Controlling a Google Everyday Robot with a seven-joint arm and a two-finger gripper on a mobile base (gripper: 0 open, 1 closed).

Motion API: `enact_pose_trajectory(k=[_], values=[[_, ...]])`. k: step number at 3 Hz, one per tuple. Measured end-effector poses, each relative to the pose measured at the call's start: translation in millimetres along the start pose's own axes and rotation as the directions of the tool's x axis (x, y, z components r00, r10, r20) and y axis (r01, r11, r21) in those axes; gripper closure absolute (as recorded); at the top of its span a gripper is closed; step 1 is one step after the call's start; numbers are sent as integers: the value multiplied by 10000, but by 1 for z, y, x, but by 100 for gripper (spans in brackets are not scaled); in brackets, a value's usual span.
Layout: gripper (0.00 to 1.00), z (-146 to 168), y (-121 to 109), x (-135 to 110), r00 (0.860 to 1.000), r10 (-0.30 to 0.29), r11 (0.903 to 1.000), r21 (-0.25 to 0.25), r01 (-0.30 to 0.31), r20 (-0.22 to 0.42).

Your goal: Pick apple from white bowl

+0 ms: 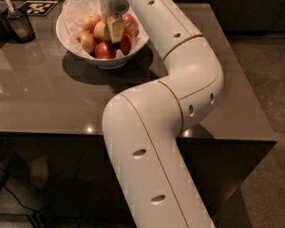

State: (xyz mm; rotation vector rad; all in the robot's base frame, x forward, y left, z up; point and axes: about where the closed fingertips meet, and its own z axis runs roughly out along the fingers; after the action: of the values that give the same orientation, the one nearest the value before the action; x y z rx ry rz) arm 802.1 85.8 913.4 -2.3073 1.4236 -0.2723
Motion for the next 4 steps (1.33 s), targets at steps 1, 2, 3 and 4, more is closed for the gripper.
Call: enact_pose_trajectory(k=[1,2,3,4], values=[[87,0,0,0,10000,0,10000,0,0,0],[100,0,0,0,10000,-1,10000,4,1,1],[100,2,-3,-1,10000,-24,9999,107,23,25],[100,-33,-16,-1,9999,157,9965,827,-154,-22]])
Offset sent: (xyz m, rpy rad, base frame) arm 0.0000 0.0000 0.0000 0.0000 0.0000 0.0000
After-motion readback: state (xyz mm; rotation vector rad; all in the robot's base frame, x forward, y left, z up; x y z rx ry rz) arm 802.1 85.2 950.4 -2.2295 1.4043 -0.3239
